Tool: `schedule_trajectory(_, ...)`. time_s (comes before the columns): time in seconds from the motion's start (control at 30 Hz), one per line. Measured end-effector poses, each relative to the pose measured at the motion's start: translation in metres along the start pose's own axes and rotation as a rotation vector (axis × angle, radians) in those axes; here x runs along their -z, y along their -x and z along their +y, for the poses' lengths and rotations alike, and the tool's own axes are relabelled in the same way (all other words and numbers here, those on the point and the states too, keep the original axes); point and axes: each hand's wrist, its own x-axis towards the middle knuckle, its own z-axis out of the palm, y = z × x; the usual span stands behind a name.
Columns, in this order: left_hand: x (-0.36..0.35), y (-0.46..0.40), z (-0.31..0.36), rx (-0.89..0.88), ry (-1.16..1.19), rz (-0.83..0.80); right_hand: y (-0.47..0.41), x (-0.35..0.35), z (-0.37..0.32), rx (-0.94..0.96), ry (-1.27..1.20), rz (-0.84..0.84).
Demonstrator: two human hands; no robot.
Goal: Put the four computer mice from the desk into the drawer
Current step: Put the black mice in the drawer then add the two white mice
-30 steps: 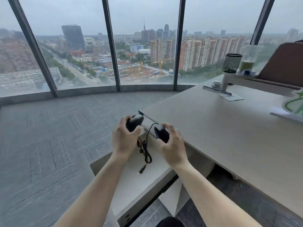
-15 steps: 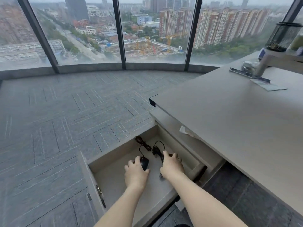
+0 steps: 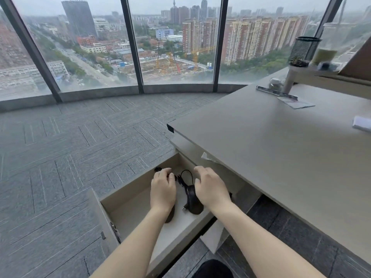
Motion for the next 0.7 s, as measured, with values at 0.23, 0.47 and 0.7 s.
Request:
schedule_trajectory(0.23, -0.037, 0.066, 0.131, -0.325, 0.181, -0.115, 0.080, 0.133, 0.057, 0.045, -0.074, 0.490)
schedule_trajectory(0.47, -0.155, 0.188, 0.241, -0.501, 0.200, -0.511, 0.180, 0.256, 0.218, -0.303, 0.165, 0.930)
schedule_trajectory(0.7, -0.238, 0.267, 0.309, -0.514, 0.040, -0.681, 0.248, 0.303, 0.332, -0.793, 0.213, 0.701)
